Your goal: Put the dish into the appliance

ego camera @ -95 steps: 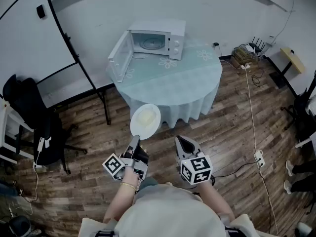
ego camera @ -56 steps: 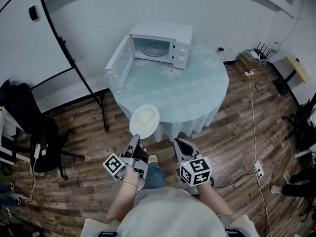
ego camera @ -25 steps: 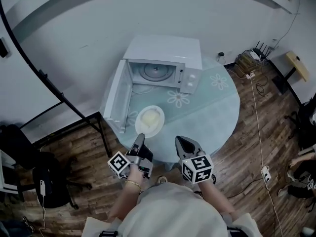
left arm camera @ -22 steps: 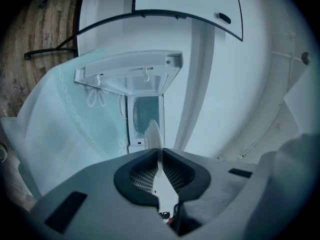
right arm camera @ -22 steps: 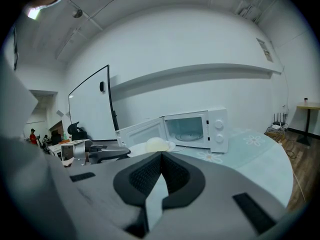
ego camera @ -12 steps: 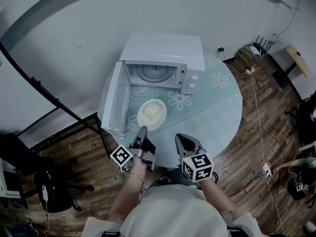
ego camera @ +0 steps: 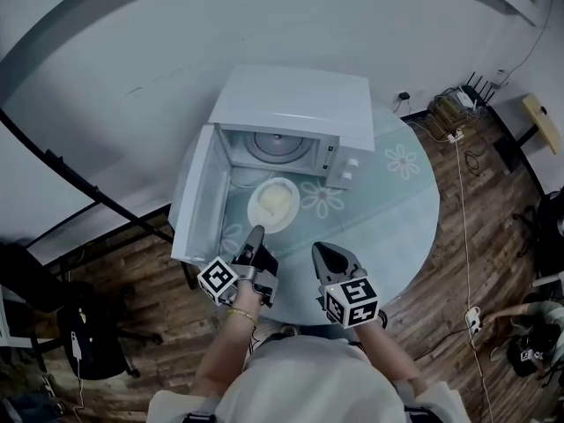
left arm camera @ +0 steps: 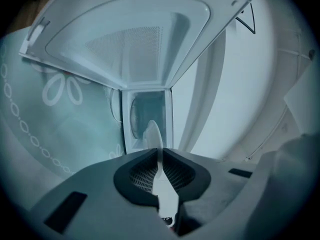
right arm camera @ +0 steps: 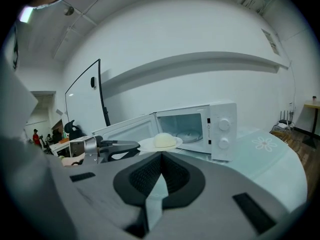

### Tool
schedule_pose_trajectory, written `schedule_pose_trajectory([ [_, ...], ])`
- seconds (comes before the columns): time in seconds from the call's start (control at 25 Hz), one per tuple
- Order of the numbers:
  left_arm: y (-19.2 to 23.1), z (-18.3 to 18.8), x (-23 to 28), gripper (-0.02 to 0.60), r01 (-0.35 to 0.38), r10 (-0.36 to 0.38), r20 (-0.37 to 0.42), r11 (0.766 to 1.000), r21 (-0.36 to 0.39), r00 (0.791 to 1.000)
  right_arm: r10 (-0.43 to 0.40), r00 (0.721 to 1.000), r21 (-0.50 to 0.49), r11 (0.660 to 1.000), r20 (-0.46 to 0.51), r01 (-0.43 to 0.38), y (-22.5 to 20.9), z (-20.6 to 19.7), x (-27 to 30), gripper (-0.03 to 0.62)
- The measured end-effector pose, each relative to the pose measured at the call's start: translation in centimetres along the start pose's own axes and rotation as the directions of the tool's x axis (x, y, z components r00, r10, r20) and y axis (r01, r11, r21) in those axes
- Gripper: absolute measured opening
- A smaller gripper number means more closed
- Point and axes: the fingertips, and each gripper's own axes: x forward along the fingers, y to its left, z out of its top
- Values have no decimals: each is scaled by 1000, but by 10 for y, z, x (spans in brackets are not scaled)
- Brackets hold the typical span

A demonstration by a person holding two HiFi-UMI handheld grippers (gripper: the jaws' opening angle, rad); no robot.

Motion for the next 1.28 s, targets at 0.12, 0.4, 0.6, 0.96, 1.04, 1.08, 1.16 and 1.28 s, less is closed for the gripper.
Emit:
schedule_pose_trajectory([
  [0.12,8,4,17,32,-15,15,10,1000,0,1000,10,1000,3,1000,-11,-10,-12,3,13,5],
  [0.4,28,19,53,34,-52,51,40,999,7,998,32,999,3,999,-41,-32,-32,2,34,5],
  [0.6,40,30,77,34,-57,57,70,998,-7,996,46,997,9,999,-60,-45,-40,-1,45,5],
  [0.96,61,49,114,33,-74,75,104,997,-9,992,54,996,12,999,-75,-53,-55,0,60,5],
  [1.04,65,52,121,34,-80,80,108,997,-8,991,53,996,13,999,-77,-52,-58,1,63,5],
  [1.08,68,54,123,34,-91,91,110,996,-5,990,53,996,13,999,-78,-52,-59,1,64,5],
  [1.16,73,57,127,34,-107,106,115,994,-4,988,54,995,14,998,-79,-53,-61,2,66,5],
  [1.28,80,61,133,34,-127,126,123,992,1,984,54,995,15,998,-82,-53,-65,2,69,5],
])
